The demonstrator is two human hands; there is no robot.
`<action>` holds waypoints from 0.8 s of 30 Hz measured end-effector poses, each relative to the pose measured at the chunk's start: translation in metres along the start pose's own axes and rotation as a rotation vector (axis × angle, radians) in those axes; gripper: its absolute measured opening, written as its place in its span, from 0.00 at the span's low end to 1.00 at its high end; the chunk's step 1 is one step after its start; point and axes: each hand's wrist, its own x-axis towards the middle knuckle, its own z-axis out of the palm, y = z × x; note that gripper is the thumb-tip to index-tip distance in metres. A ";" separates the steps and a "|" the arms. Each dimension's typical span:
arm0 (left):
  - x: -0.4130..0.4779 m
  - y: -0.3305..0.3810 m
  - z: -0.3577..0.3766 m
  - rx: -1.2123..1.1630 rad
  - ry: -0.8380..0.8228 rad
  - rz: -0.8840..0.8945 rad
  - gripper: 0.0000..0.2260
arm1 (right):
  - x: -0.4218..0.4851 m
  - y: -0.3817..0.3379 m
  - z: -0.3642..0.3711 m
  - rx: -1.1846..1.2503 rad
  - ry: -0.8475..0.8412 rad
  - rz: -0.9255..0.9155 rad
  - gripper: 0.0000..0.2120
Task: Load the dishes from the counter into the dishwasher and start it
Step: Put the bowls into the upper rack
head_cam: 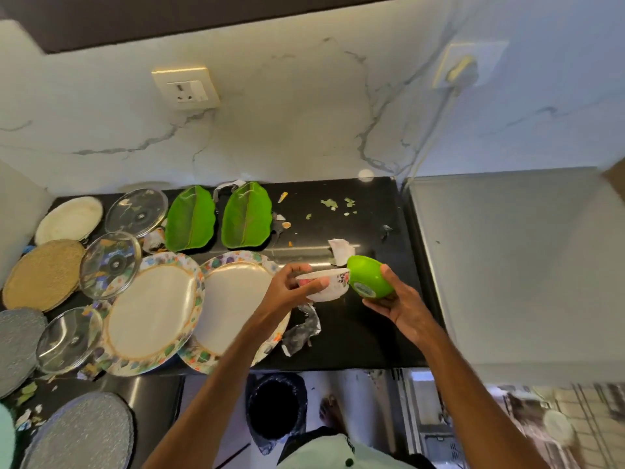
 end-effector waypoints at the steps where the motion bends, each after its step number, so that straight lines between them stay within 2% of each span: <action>1: -0.001 0.001 0.012 -0.014 -0.053 -0.006 0.28 | -0.011 -0.003 -0.017 0.108 -0.020 0.011 0.31; 4: -0.003 0.002 0.058 -0.119 -0.179 -0.055 0.29 | -0.044 -0.008 -0.068 0.341 -0.075 -0.020 0.44; 7: -0.012 0.005 0.110 -0.155 -0.267 -0.120 0.30 | -0.078 -0.011 -0.112 0.468 -0.140 -0.050 0.47; 12: -0.026 -0.001 0.196 -0.222 -0.433 -0.255 0.33 | -0.128 -0.009 -0.176 0.678 -0.195 -0.055 0.42; 16: -0.034 -0.011 0.271 -0.157 -0.594 -0.322 0.39 | -0.166 0.000 -0.230 0.835 -0.186 -0.119 0.43; 20: -0.041 -0.029 0.348 -0.070 -0.650 -0.395 0.40 | -0.201 0.015 -0.286 0.955 -0.072 -0.226 0.43; 24: -0.051 -0.057 0.420 0.130 -0.630 -0.425 0.36 | -0.233 0.033 -0.342 1.012 0.106 -0.291 0.29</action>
